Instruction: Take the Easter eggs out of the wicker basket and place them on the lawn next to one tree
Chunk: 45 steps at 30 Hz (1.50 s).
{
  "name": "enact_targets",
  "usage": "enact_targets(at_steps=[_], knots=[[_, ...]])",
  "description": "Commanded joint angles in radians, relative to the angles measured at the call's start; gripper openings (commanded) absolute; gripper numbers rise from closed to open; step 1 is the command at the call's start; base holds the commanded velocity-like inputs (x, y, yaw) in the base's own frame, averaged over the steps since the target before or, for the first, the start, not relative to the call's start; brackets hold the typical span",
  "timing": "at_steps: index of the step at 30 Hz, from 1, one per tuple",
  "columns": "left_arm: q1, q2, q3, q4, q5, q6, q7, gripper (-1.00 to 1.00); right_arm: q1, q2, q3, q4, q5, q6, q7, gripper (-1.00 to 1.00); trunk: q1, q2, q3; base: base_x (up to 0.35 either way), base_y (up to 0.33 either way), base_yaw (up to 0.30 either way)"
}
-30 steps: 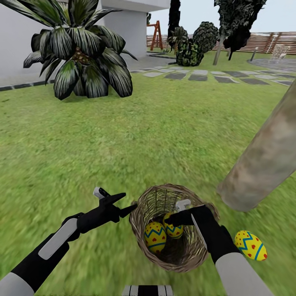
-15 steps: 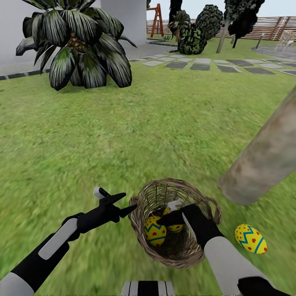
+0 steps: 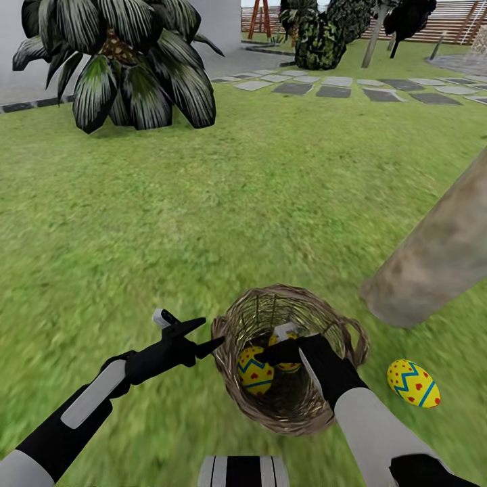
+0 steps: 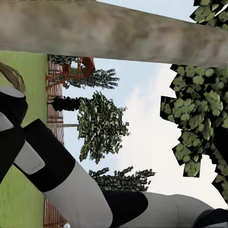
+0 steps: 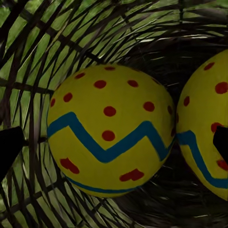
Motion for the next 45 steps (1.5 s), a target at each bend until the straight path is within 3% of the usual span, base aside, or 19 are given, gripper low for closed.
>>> enact_targets(at_steps=[1,6,23,28,29,32,45], knots=[[0.004,0.003,0.0,-0.005,0.006,0.005,-0.002,1.0,-0.001,0.001,0.001,-0.007,0.005,-0.003,0.013,1.0,0.0,0.0,-0.001,0.0,0.0,0.0],[0.018,0.017,0.002,-0.017,0.006,0.005,-0.002,1.0,-0.003,0.003,0.005,-0.029,0.004,-0.006,0.015,1.0,0.0,0.0,-0.001,0.0,0.0,0.0],[0.037,0.113,0.021,-0.085,0.102,0.002,-0.024,1.0,-0.005,0.003,0.006,-0.046,0.007,-0.01,0.013,1.0,0.007,-0.004,-0.066,0.0,0.0,0.0],[0.038,0.141,0.029,-0.086,0.125,0.002,-0.052,1.0,-0.005,0.003,0.006,-0.046,0.007,-0.01,0.013,1.0,0.007,-0.004,-0.066,0.0,0.0,0.0],[0.038,0.192,0.03,-0.085,0.125,0.002,-0.088,1.0,-0.005,0.003,0.006,-0.046,0.007,-0.01,0.013,1.0,0.008,-0.004,-0.07,0.0,0.0,0.0],[0.038,0.221,0.031,-0.081,0.125,0.002,-0.14,1.0,-0.005,0.003,0.006,-0.046,0.007,-0.01,0.013,1.0,0.009,-0.005,-0.078,0.0,0.0,0.0],[0.038,0.231,0.031,-0.076,0.127,0.002,-0.156,1.0,-0.005,0.016,0.008,-0.047,0.007,-0.01,0.014,1.0,0.01,-0.006,-0.09,0.0,0.0,0.0]])
